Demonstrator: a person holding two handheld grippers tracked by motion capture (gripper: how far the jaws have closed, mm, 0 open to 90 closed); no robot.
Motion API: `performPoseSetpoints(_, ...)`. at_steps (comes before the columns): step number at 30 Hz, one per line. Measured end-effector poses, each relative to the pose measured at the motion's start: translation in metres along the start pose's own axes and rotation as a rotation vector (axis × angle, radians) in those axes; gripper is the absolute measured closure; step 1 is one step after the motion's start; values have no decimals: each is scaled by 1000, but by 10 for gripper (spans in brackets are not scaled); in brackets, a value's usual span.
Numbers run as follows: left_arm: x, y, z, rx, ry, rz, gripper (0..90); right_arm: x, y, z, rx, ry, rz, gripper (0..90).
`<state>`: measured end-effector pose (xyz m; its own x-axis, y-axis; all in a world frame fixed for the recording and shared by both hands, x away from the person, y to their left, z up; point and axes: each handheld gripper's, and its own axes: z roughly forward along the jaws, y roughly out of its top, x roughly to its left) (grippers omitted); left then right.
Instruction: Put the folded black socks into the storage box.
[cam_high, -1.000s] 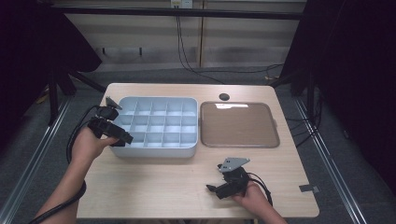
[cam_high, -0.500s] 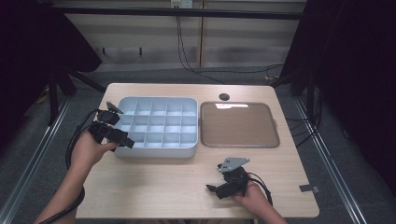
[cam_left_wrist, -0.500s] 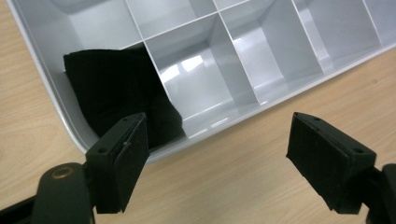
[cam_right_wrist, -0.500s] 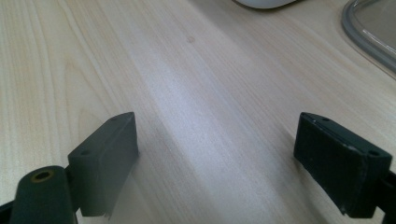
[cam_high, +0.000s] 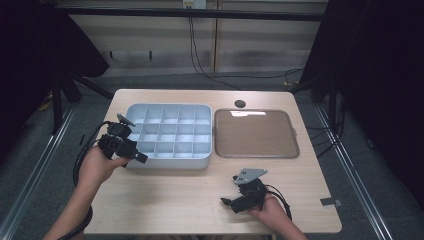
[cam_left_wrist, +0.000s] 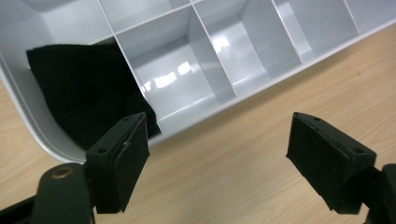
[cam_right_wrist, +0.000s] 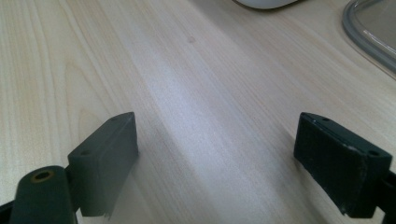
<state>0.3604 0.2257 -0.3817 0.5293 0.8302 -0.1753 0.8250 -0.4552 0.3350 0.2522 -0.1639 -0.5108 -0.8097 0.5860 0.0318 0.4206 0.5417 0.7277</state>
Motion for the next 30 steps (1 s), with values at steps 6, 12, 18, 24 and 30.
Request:
performPoseSetpoints(6,-2,-8,4,-8,-14,9,203,0,0,0,1,1,0,133)
performPoseSetpoints(12,-5,-18,5,-23,-48,13,203,0,0,0,2,1,0,132)
performPoseSetpoints(18,-5,-27,9,-23,-69,12,203,0,0,0,0,1,-2,133)
performPoseSetpoints(24,-11,-34,18,-33,-97,35,203,0,0,0,0,2,-2,132)
performPoseSetpoints(30,-18,-37,28,-46,-126,50,203,0,0,0,1,1,-2,132)
